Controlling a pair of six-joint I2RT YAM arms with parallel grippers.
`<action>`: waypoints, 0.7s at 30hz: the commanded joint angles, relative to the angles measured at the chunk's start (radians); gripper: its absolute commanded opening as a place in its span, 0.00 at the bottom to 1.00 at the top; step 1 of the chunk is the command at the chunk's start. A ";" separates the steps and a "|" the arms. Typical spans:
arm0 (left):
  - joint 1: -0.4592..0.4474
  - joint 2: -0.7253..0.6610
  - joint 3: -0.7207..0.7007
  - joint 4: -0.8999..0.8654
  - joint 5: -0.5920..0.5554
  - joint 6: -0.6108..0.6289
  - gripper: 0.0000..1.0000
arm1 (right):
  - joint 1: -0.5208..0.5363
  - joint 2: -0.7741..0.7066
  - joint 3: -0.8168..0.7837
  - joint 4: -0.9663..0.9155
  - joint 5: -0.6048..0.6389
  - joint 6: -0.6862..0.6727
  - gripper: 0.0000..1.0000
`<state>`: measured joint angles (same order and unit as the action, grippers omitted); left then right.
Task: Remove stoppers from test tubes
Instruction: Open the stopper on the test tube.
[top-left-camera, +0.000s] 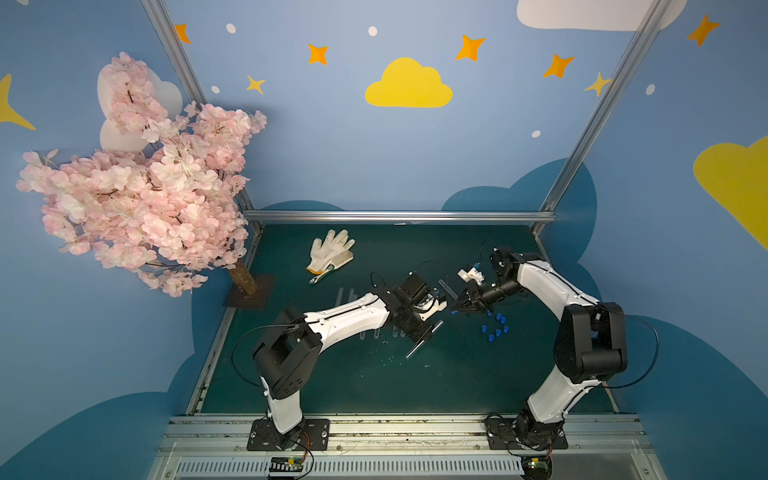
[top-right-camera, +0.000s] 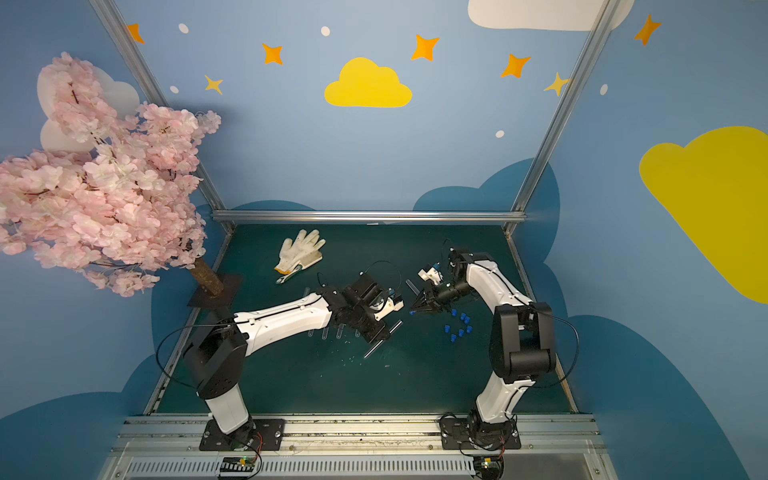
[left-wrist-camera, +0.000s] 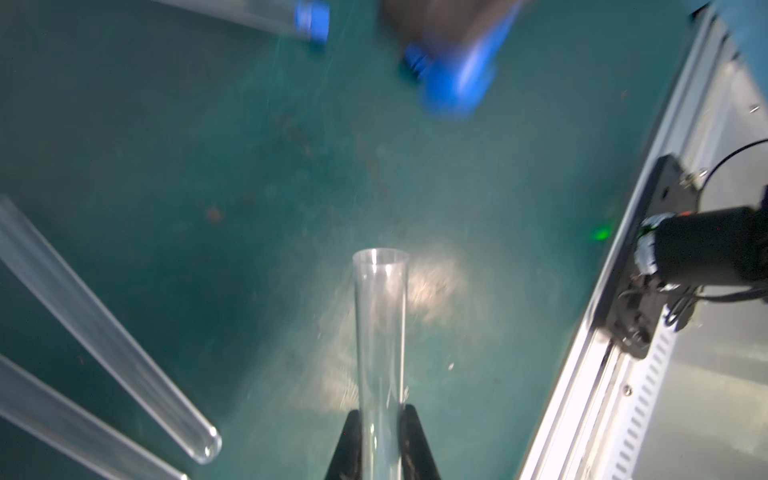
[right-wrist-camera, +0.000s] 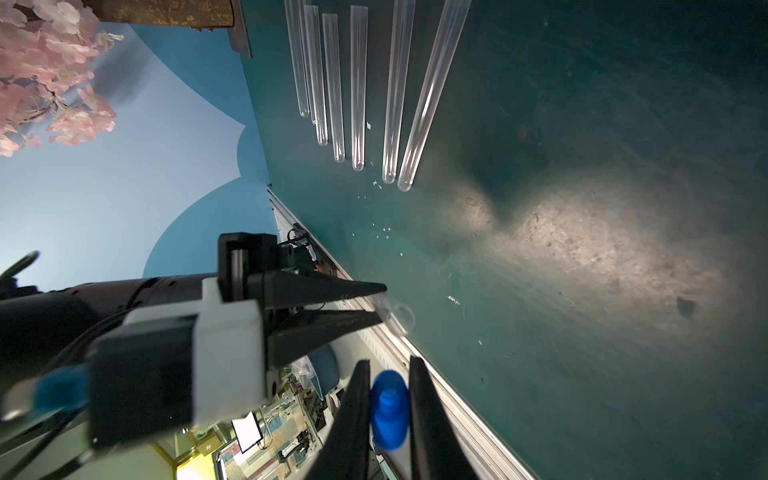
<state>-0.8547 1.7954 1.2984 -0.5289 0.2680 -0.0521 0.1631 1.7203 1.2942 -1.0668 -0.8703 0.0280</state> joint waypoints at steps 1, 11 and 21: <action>0.003 -0.012 -0.004 -0.064 -0.012 0.006 0.03 | -0.005 -0.034 0.023 -0.027 0.023 -0.015 0.07; 0.004 -0.040 -0.022 -0.019 -0.027 -0.058 0.03 | -0.051 0.015 -0.029 -0.049 0.146 -0.069 0.08; -0.029 0.030 0.065 -0.018 -0.203 -0.175 0.03 | -0.080 0.133 -0.068 0.021 0.382 -0.054 0.11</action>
<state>-0.8619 1.7969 1.3209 -0.5522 0.1242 -0.1753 0.0818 1.8240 1.2407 -1.0603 -0.5823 -0.0132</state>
